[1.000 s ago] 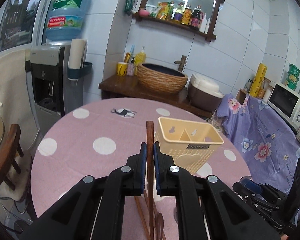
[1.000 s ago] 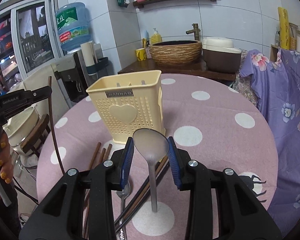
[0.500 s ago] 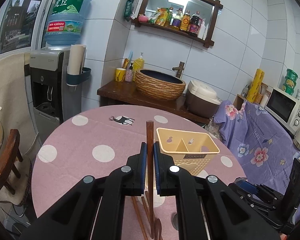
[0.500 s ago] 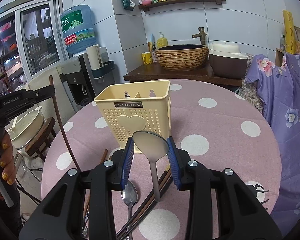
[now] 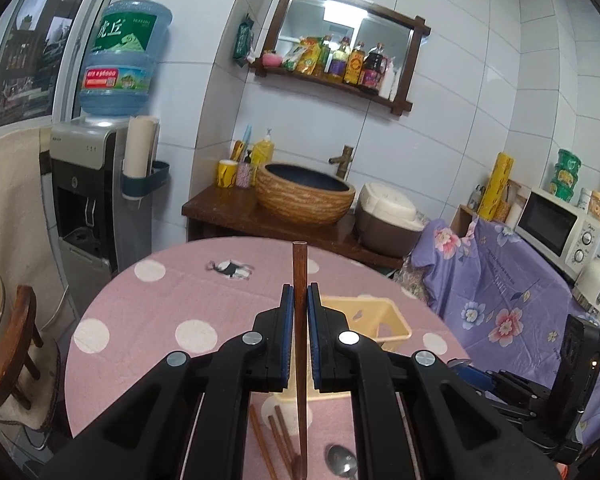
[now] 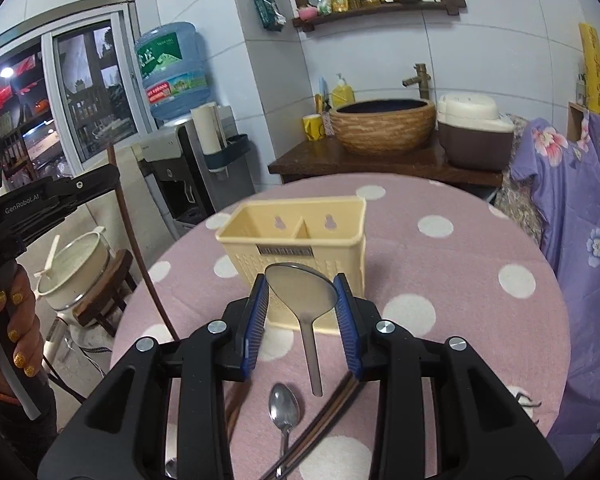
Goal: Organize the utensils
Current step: 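Lift the spoon with the right tool while the left tool carries the chopstick to the beige holder, then lower the spoon into the holder and open the right tool while the left tool releases the chopstick there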
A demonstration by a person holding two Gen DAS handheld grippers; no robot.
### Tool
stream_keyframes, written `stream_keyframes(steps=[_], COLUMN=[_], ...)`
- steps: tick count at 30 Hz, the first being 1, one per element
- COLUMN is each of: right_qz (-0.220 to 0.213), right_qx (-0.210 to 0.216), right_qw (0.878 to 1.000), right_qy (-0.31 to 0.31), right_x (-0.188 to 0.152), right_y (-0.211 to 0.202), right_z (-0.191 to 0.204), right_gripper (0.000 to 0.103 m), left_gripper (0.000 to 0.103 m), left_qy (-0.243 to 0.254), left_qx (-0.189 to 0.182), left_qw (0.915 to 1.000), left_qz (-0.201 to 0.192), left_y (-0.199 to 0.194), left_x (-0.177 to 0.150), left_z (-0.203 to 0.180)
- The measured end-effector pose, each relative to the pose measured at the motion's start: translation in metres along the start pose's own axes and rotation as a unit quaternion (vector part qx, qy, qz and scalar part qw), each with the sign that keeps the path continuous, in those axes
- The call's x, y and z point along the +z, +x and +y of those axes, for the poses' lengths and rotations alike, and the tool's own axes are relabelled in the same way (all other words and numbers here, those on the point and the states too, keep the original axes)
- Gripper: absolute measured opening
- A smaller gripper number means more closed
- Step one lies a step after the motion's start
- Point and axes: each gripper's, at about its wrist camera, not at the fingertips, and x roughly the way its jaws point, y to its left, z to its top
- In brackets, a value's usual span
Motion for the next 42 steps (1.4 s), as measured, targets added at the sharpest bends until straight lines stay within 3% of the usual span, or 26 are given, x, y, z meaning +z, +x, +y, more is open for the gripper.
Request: stream_keyframes(steps=[9,15,21,26,42], right_qz=[-0.069,-0.097,-0.065,-0.029,0.007], right_qx=[0.004,-0.018,-0.029,-0.041,-0.063], right_qw=[0.998,0.995,0.997,0.999,0.998], right_qy=[-0.011,-0.015,0.002,0.006,0.001], right_x=[0.096,0.136,0.120,0.092,0.053], right_y=[-0.014,-0.003,0.040,0.069,0.100], right_z=[0.018,0.017,0.000,-0.009,-0.015], right_gripper=[0.034,0.034,0.034,0.034,0.034], left_gripper=[0.008,0.008,0.008,0.008,0.008], left_qy=[0.023,0.023,0.027,0.024,0.016], left_qx=[-0.005,0.023,0.046,0.045,0.054], left_qw=[0.9974,0.9944,0.9943,0.9969,0.9983], left_qz=[-0.068,-0.100,-0.092,-0.060,0.014], left_y=[-0.007,0.023,0.067,0.090,0.127], left_x=[0.076,0.107,0.084,0.053,0.013], left_z=[-0.039,-0.049,-0.048,-0.040,-0.022])
